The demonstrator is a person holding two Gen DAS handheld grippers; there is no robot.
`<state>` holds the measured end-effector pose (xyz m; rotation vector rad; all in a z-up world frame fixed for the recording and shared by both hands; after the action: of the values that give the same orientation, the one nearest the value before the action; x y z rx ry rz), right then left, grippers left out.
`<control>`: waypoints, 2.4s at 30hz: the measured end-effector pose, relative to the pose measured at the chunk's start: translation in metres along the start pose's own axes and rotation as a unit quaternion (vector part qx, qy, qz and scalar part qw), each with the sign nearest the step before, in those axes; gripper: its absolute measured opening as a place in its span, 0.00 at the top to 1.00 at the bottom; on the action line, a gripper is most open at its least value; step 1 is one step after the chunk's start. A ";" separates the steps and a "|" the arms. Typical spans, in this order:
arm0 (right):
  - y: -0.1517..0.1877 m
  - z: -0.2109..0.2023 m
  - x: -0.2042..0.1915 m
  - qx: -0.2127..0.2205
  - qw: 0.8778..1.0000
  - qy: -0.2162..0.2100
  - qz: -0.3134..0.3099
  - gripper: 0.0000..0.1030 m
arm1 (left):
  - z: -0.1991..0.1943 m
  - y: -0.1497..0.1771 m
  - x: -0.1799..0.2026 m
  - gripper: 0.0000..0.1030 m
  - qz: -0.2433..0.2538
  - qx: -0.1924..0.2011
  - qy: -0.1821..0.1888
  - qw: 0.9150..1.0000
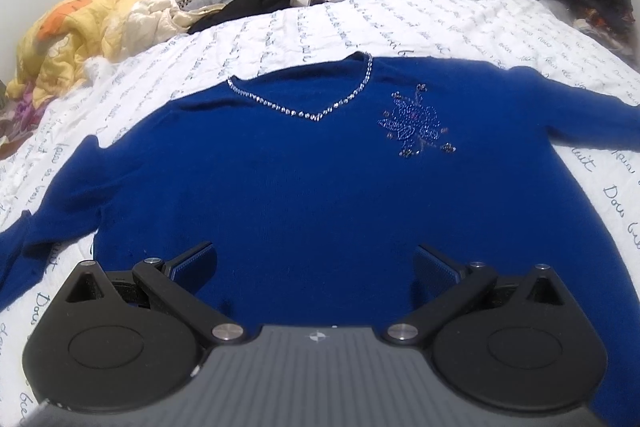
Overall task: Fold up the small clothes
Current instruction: 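Grasp the cuff of the sleeve nearest the right tool with the right tool, then carry the held sleeve across the sweater body with the right tool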
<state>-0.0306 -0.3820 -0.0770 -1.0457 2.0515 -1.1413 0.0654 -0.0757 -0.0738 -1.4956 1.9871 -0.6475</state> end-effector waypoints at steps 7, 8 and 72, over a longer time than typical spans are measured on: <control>-0.008 0.038 0.023 -0.012 0.999 0.026 -0.033 0.20 | 0.000 0.000 0.004 0.00 0.011 -0.003 -0.002 1.000; -0.009 0.044 0.020 -0.019 0.999 0.022 -0.032 0.41 | 0.000 0.000 0.003 0.00 0.012 -0.002 -0.003 1.000; -0.112 0.080 -0.006 -0.044 0.990 -0.130 -0.016 0.57 | 0.006 0.007 -0.025 0.00 -0.020 -0.018 -0.021 0.999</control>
<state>0.0735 -0.4491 -0.0170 -1.2053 1.8984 -0.8834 0.0699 -0.0502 -0.0790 -1.5611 1.9523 -0.5954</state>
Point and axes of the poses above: each gripper's, at about its wrist camera, not at the fingertips, and z roughly the way its jaws point, x to its right, y to its underside, the point moved 9 cm from there along z, roughly the way its jaws point, and after that the axes turned 2 degrees about -x, right-handed, at the moved point
